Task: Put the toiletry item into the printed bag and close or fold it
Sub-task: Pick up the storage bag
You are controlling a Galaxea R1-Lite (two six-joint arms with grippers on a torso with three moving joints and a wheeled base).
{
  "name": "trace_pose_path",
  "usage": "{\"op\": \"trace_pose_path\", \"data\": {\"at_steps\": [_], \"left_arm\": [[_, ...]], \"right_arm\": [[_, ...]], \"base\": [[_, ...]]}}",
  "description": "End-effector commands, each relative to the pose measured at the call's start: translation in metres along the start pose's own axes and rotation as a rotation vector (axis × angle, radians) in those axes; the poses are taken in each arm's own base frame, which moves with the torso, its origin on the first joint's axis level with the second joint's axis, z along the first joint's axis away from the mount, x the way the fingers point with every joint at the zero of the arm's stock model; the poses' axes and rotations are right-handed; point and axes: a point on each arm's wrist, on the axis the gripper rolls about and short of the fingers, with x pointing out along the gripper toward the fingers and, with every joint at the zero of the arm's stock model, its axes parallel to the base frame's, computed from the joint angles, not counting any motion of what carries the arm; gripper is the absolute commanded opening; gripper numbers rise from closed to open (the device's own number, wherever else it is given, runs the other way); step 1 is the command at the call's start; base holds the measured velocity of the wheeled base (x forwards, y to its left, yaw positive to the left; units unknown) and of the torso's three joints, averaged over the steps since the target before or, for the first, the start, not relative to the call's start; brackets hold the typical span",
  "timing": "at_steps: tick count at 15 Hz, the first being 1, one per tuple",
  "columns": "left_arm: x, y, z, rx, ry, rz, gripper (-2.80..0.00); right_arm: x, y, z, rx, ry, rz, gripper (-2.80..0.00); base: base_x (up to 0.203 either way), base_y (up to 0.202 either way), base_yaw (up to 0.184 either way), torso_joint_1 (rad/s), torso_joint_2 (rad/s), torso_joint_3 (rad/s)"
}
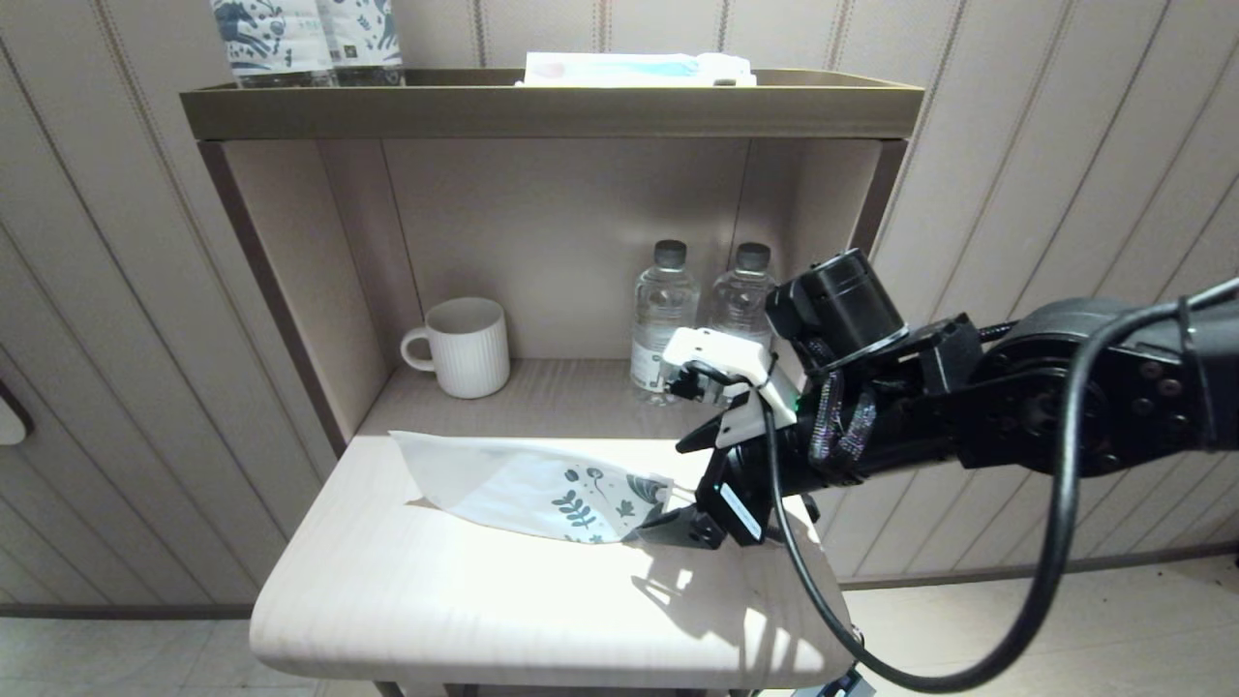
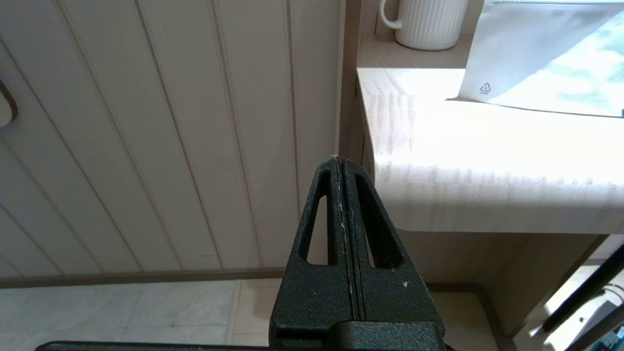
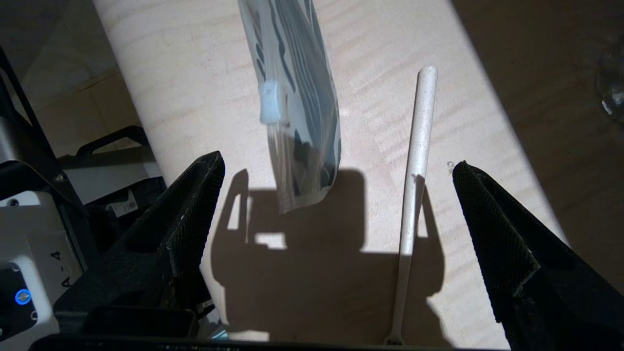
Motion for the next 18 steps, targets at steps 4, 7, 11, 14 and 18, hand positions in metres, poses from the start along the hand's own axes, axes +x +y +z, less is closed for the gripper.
{"op": "trace_pose_path", "data": {"at_steps": [4,7,11,14,18], "left_arm": [[0.000,0.000,0.000,0.000,-0.001,-0.001,-2.80],[0.000,0.000,0.000,0.000,-0.001,0.001,-2.80],[0.000,0.000,0.000,0.000,-0.001,0.000,-2.80],[0.000,0.000,0.000,0.000,-0.001,0.000,-2.80],[0.000,0.000,0.000,0.000,-0.001,-0.001,-2.80]], "right_arm": [[0.032,-0.009,0.005,0.002,0.016,0.016,0.00],[0.037,-0.011,0.004,0.007,0.019,0.018,0.00],[0.040,-0.011,0.001,0.005,0.000,0.007,0.00],[0.044,-0.010,0.002,0.001,-0.017,0.009,0.00],[0.049,-0.007,0.002,-0.003,-0.012,0.022,0.00]], "base": [[0.000,0.000,0.000,0.000,0.00,0.000],[0.000,0.000,0.000,0.000,0.00,0.000],[0.000,0.000,0.000,0.000,0.00,0.000],[0.000,0.000,0.000,0.000,0.00,0.000],[0.000,0.000,0.000,0.000,0.00,0.000]]}}
